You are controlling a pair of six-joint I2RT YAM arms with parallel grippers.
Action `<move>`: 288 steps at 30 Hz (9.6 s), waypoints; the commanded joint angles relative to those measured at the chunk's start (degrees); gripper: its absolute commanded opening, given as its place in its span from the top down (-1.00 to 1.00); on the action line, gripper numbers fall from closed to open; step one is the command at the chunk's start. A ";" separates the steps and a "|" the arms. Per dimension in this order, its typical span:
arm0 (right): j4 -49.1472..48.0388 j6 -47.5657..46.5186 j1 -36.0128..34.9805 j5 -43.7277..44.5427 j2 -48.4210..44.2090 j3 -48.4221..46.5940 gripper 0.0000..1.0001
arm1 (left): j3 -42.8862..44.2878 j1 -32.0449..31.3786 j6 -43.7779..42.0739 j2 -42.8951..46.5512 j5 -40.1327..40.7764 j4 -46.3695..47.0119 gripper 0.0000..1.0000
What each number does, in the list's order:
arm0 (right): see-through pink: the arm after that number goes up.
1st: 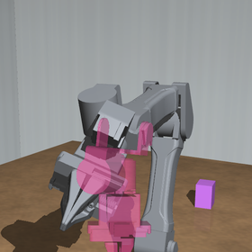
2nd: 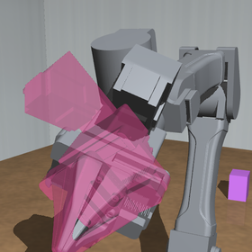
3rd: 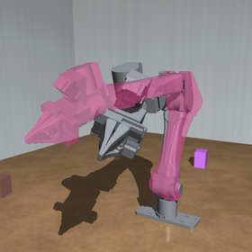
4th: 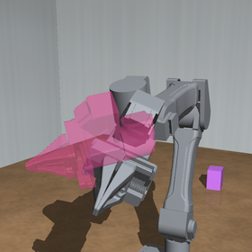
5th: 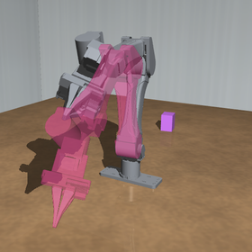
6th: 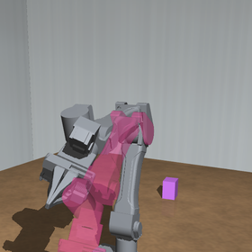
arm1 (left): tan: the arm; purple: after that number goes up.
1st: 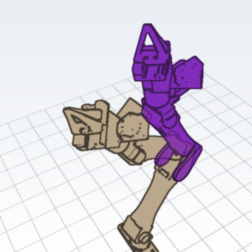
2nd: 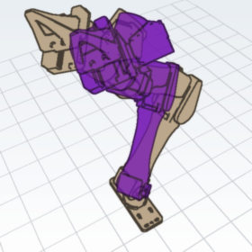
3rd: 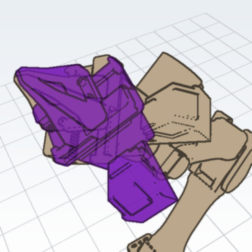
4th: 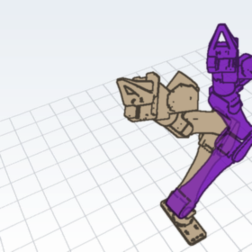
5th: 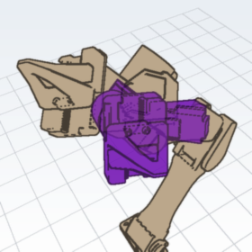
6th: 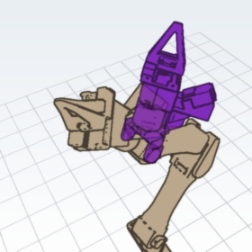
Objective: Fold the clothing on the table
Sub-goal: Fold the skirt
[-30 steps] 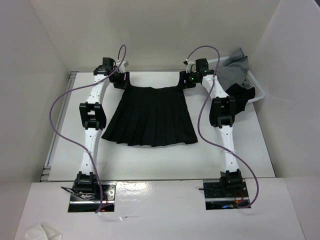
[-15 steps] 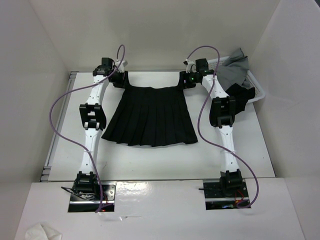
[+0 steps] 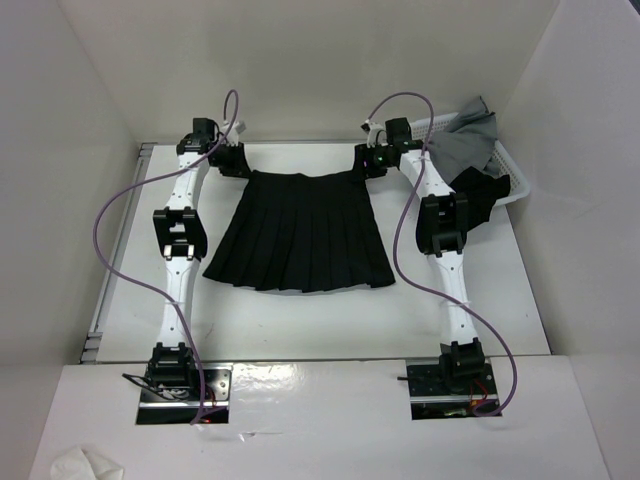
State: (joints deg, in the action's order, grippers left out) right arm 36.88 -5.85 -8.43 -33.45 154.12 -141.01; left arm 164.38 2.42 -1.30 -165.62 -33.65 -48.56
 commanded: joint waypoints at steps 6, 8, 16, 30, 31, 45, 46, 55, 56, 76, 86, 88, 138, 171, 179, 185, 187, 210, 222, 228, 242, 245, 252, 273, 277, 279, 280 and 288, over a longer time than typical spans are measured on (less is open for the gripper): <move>2.49 -1.01 -0.71 -0.39 1.18 -2.16 -0.15 | 1.65 -0.04 -0.90 -1.90 -8.44 -1.37 0.18; 3.01 -1.01 -0.71 -0.39 1.18 -2.16 -0.15 | 1.65 -0.04 -1.95 -1.90 -9.68 -1.37 0.05; 3.02 -1.54 -0.71 -0.39 1.18 -2.69 -0.15 | 2.18 -0.04 -1.95 -1.90 -8.01 -1.89 -0.19; 3.55 -1.54 -1.24 -0.39 1.18 -2.69 -0.15 | 5.43 -1.71 -1.42 -2.87 10.07 -3.04 -0.30; 3.55 -1.54 -1.24 -0.91 1.18 -2.69 -0.15 | 5.43 -1.71 -1.42 -2.34 10.62 -3.04 -0.30; 4.07 -2.06 -1.24 -0.91 1.18 -2.69 -0.15 | 4.37 -4.00 -1.42 -4.01 5.88 -4.62 -0.20; 4.07 -2.06 -1.24 -0.91 1.18 -2.69 -0.15 | 3.77 -4.00 -1.42 -4.01 5.35 -4.62 -0.20; 4.60 -2.06 -1.24 -0.91 1.18 -2.69 -0.15 | 3.23 -5.14 -1.42 -5.59 2.18 -5.67 -0.11; 4.60 -2.06 -1.24 -0.91 1.18 -2.69 -0.15 | 3.23 -5.14 -1.42 -5.59 2.18 -5.67 -0.04; 5.13 -3.12 -1.24 0.93 0.65 -3.92 0.58 | 4.81 -5.67 -2.04 -4.19 7.90 -9.54 1.00; 5.66 -3.12 -1.24 4.10 -3.92 -3.83 1.00 | 2.62 -3.39 -2.04 3.64 5.97 -9.54 1.00; 5.66 -3.73 -1.24 5.50 -5.41 -3.83 1.00 | 2.09 -3.38 -2.04 5.39 5.96 -9.54 1.00; 37.56 -24.73 -1.24 -3.02 -26.58 1.41 1.00 | -38.15 -3.99 -21.64 40.98 -8.55 -25.98 1.00; 37.56 -33.71 -17.76 14.10 -63.07 62.69 1.00 | -74.10 -15.51 -27.70 57.42 8.78 -25.98 1.00; 37.56 -30.90 -27.23 17.71 -65.18 68.05 0.86 | -78.76 -17.27 -28.76 59.62 10.44 -25.98 1.00; 37.56 -28.17 -32.88 19.39 -65.71 70.61 0.40 | -82.19 -19.82 -29.81 61.73 11.06 -25.98 0.45; 37.56 -27.64 -34.28 19.39 -66.23 71.14 0.34 | -83.08 -21.39 -30.34 62.34 11.68 -25.98 0.20; 37.56 -26.50 -24.63 18.33 -66.77 66.55 -0.43 | -76.31 -18.94 -26.13 51.99 5.17 -25.98 -0.73; 37.56 -28.25 -22.60 14.91 -60.53 68.85 -0.58 | -77.09 -20.52 -21.56 50.57 14.92 -23.96 -0.84; 37.56 -27.73 -22.60 14.38 -57.53 69.38 -0.67 | -80.43 -21.05 -17.25 50.57 19.14 -21.15 -0.89; 37.03 -28.78 -25.75 12.35 -51.82 69.99 -0.78 | -80.97 -19.30 -11.80 51.62 21.70 -17.72 -1.00; 36.51 -28.78 -27.17 12.36 -50.25 69.99 -0.83 | -80.35 -17.45 -10.48 52.33 21.17 -17.19 -1.00; 31.33 -26.41 -31.73 11.04 -47.16 70.61 -0.88 | -77.63 -10.95 -7.58 59.44 20.56 -16.66 -1.00; 9.00 -12.53 -34.90 23.08 -33.54 61.13 -0.90 | -75.87 3.99 -8.10 70.79 20.29 -17.10 -1.00; 6.98 -10.24 -34.90 26.15 -32.84 57.08 -0.92 | -75.34 4.53 -8.63 70.79 19.67 -17.63 -1.00; 5.84 -8.32 -32.81 27.47 -32.31 54.63 -0.93 | -74.73 4.53 -9.15 71.31 19.67 -17.63 -1.00; 5.31 -7.78 -31.92 27.48 -32.31 53.74 -0.93 | -74.73 4.53 -9.16 71.31 19.67 -17.63 -1.00; 5.92 -3.04 -24.62 31.42 -26.68 42.49 -0.93 | -74.73 5.06 -9.16 71.31 19.06 -17.63 -1.00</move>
State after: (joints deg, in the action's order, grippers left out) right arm 50.43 -10.52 -34.65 -5.50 124.20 -96.82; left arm 87.66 6.83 -9.26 -96.49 -13.21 -65.19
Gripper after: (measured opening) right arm 0.960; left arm 0.997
